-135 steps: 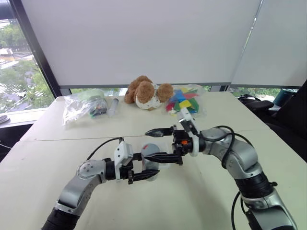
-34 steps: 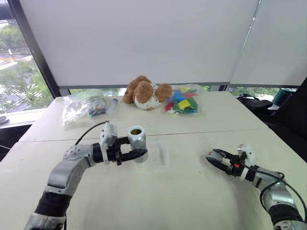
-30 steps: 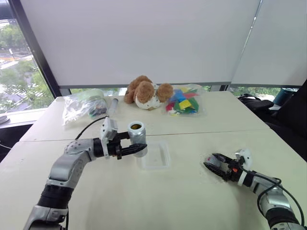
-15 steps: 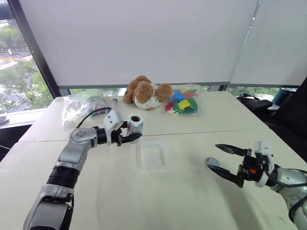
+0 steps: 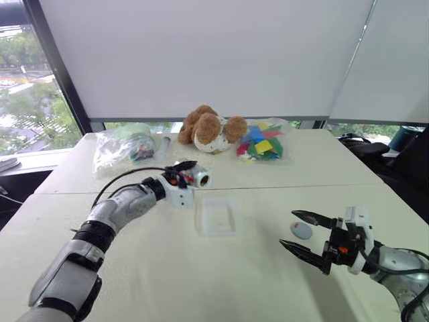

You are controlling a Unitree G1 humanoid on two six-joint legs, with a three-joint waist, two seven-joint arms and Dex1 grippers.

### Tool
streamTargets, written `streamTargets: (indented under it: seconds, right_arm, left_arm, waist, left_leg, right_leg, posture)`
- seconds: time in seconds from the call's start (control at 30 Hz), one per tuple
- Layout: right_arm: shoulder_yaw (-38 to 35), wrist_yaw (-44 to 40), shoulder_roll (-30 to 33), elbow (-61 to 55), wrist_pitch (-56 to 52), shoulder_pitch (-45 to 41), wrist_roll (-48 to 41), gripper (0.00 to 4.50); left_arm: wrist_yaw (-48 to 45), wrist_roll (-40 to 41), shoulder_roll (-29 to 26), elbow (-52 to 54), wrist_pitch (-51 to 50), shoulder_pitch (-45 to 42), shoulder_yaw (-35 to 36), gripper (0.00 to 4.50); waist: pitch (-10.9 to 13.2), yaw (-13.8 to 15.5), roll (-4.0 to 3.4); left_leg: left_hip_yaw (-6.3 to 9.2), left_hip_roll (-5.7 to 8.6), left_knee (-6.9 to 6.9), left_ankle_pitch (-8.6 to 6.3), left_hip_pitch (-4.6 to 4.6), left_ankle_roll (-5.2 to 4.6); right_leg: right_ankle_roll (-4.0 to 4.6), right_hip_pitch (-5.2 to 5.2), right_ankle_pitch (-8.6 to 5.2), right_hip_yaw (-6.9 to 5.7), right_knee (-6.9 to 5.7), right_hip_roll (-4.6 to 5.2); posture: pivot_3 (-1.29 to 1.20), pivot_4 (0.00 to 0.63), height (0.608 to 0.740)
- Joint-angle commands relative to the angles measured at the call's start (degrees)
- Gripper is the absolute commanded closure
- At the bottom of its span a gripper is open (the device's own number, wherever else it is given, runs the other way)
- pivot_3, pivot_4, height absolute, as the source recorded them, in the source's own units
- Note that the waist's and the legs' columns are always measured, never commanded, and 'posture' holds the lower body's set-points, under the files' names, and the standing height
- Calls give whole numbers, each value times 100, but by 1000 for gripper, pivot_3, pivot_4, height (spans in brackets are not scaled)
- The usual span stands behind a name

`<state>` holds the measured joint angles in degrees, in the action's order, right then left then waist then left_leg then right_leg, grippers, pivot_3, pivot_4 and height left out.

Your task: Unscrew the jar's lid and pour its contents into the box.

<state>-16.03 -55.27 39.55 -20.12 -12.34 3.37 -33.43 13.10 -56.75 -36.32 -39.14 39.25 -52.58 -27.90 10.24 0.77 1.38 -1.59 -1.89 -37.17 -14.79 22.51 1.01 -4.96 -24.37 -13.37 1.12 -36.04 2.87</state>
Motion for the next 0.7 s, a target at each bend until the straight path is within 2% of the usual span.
streamTargets:
  seconds: [0.03, 0.17, 0.33, 0.7]
  right_arm:
    - [-37, 128, -72, -263, -42, -9, -118, 74]
    - [28, 224, -136, -342, -126, -18, -125, 74]
    - [63, 355, -207, -426, -217, -48, -193, 74]
    - [195, 554, -326, -561, -356, -84, -275, 74]
  left_arm:
    - [1815, -1494, -27, 20, -586, -503, -725, 2121]
    - [3213, -2580, 124, -367, -1656, -920, -1423, 2121]
    - [4308, -3404, 315, -916, -2618, -1444, -2096, 2121]
    - [5422, -3635, 678, -1961, -3337, -1809, -2886, 2121]
  waist:
    - [1, 10, 2]
    - [3, 0, 5]
    - [3, -14, 6]
    - [5, -4, 10]
  left_leg:
    - [0, 1, 0, 0, 0, 0]
    - [-2, 2, -1, 0, 1, 0]
    - [-2, 2, 2, 0, 1, 0]
    - [-3, 3, 1, 0, 3, 1]
  right_leg:
    - [0, 0, 0, -1, 0, 0]
    - [-2, 0, 0, -2, 0, 0]
    - [-3, -5, -1, -2, -1, -2]
    - [-4, -6, -1, -2, -3, -1]
  posture:
    - [0, 150, 740]
    - [0, 150, 740]
    - [0, 150, 740]
    - [0, 150, 740]
